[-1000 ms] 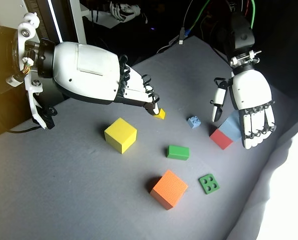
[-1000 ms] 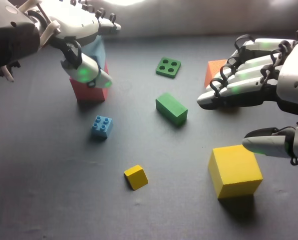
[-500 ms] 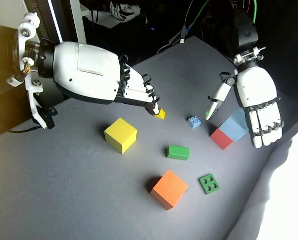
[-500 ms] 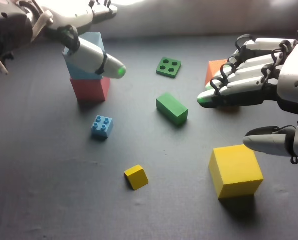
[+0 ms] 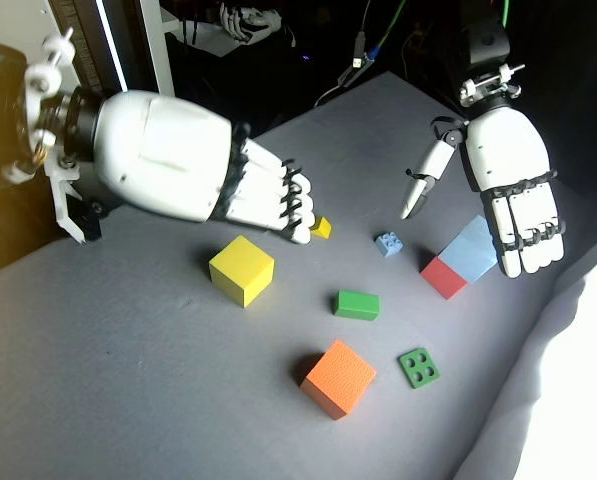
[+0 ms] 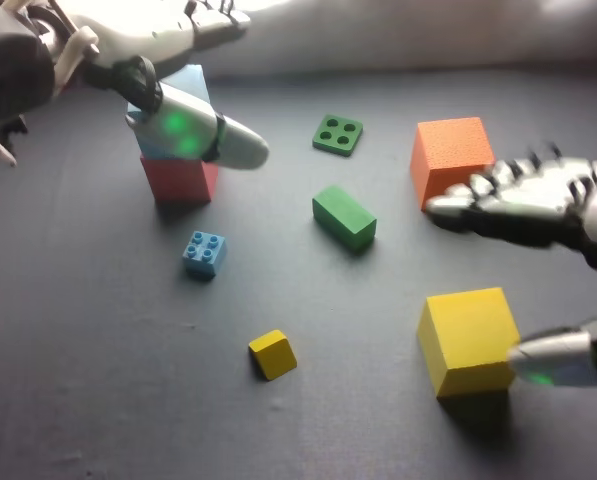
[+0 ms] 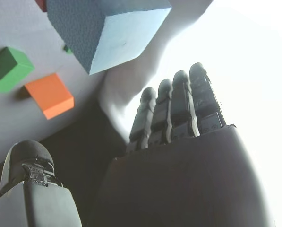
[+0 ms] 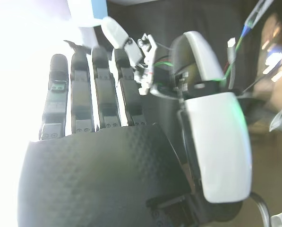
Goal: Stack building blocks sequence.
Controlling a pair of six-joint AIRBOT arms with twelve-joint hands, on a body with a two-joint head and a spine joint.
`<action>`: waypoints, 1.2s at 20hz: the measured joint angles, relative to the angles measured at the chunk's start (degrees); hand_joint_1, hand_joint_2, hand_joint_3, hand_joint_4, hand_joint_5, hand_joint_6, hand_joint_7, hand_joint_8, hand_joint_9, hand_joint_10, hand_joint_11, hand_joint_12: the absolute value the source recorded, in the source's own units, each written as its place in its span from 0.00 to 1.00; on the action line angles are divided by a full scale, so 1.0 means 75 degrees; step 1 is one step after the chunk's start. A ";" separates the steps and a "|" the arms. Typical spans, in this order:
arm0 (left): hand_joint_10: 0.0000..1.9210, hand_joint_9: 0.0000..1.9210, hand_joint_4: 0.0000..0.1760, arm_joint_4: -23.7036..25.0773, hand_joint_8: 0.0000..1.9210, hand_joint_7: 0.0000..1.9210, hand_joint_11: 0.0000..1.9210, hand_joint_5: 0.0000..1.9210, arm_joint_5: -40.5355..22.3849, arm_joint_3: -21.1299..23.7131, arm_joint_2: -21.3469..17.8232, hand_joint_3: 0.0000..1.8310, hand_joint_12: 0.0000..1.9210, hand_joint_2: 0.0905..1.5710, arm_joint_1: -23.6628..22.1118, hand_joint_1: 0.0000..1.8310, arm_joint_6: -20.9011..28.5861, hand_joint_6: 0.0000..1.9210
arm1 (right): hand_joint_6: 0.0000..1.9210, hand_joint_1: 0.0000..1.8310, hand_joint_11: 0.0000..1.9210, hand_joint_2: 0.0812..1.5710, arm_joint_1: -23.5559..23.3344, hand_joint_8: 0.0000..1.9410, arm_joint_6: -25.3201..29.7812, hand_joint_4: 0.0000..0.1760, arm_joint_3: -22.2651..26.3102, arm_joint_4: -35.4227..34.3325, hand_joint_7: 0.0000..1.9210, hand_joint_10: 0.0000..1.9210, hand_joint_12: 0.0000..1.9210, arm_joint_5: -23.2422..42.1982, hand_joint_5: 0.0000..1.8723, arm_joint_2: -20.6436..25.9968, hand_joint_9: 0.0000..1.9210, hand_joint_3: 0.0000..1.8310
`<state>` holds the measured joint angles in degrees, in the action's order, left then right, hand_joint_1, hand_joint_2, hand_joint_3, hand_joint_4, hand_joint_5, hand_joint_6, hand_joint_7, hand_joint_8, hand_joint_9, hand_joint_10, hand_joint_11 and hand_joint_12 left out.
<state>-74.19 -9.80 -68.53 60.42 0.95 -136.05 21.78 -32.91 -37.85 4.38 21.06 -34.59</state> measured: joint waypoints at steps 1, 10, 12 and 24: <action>0.00 0.00 0.00 -0.0035 0.00 0.00 0.01 0.01 0.0000 0.0152 -0.0079 0.00 0.01 0.57 0.0003 0.09 0.0000 0.00 | 0.00 0.46 0.00 0.59 -0.0006 0.00 0.0000 0.00 -0.0079 -0.0198 0.00 0.00 0.00 -0.0029 0.00 -0.0055 0.00 0.00; 0.00 0.04 0.00 0.1632 0.00 0.04 0.00 0.04 0.0105 0.1990 -0.1180 0.00 0.12 0.58 0.0493 0.09 0.1734 0.00 | 0.00 0.74 0.00 0.53 0.0280 0.00 -0.0032 0.00 -0.0697 -0.2011 0.00 0.00 0.00 -0.0353 0.00 -0.1110 0.00 0.00; 0.00 0.04 0.00 0.2535 0.00 0.04 0.00 0.03 0.0146 0.2384 -0.1440 0.00 0.10 0.59 0.0714 0.08 0.2637 0.00 | 0.00 0.75 0.00 0.53 0.0280 0.00 -0.0090 0.00 -0.0801 -0.2200 0.00 0.00 0.00 -0.0318 0.00 -0.1239 0.00 0.00; 0.00 0.02 0.00 1.0602 0.00 0.02 0.00 0.02 -0.0341 0.3182 -0.2716 0.00 0.07 0.55 0.2183 0.14 1.0031 0.00 | 0.00 0.75 0.00 0.59 0.0271 0.00 -0.0318 0.00 -0.1250 -0.2299 0.00 0.00 0.00 -0.0268 0.00 -0.2288 0.00 0.01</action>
<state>5.32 -12.36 -44.66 40.05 17.32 -60.82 23.81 -35.29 -47.22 -12.86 19.05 -51.75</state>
